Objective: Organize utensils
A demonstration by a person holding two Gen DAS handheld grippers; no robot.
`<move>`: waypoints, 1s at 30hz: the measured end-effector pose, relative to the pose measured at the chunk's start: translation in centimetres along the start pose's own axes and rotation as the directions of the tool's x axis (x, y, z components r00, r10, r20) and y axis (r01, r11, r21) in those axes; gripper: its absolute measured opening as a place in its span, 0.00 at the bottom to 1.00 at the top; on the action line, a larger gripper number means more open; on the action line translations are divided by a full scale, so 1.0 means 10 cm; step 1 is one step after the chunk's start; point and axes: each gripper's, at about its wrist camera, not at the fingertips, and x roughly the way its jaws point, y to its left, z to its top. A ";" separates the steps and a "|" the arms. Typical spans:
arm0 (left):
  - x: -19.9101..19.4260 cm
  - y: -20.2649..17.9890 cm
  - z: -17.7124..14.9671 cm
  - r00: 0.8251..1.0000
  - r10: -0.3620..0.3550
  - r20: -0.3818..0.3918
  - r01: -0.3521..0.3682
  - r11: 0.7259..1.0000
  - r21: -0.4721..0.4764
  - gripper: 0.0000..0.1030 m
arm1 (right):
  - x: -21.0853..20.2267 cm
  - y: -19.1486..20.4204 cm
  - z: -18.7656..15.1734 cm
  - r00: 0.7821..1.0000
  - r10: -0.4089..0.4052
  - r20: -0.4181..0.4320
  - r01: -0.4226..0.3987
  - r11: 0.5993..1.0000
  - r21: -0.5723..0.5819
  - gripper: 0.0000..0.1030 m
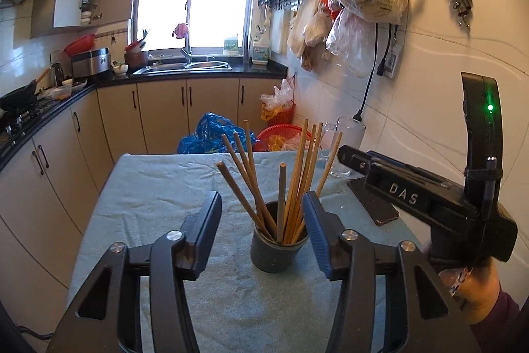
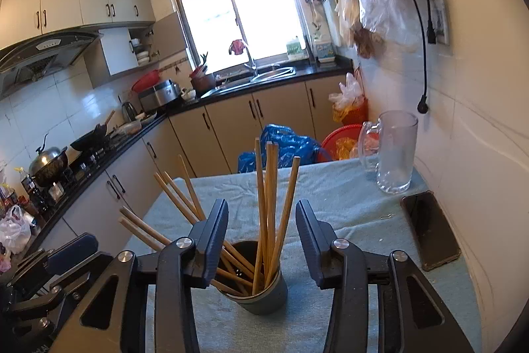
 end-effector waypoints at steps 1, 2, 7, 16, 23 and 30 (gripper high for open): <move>-0.06 0.00 0.00 1.000 0.002 0.006 -0.002 1.000 -0.003 0.53 | -0.05 0.00 0.01 1.000 -0.001 0.006 0.001 1.000 0.000 0.47; -0.10 0.01 -0.01 1.000 0.003 0.011 -0.003 1.000 -0.006 0.56 | -0.10 0.00 0.02 1.000 -0.003 0.013 0.003 1.000 -0.001 0.48; -0.36 0.01 -0.05 0.999 0.020 0.034 -0.020 1.000 -0.012 0.64 | -0.33 0.06 0.01 0.999 -0.005 0.034 0.006 1.000 -0.009 0.51; -0.77 0.06 -0.27 0.998 0.059 0.034 -0.057 0.997 -0.047 0.73 | -0.74 0.09 -0.23 0.999 -0.019 0.033 0.020 0.999 -0.043 0.60; -1.04 0.17 -0.67 0.994 0.105 0.011 -0.102 0.982 -0.157 0.77 | -0.89 0.03 -0.78 0.998 -0.052 -0.018 0.051 0.997 -0.052 0.63; -1.09 0.30 -0.90 0.981 0.194 -0.023 -0.196 0.970 -0.147 0.77 | -0.78 0.04 -0.94 0.974 -0.204 -0.104 0.181 0.964 -0.195 0.63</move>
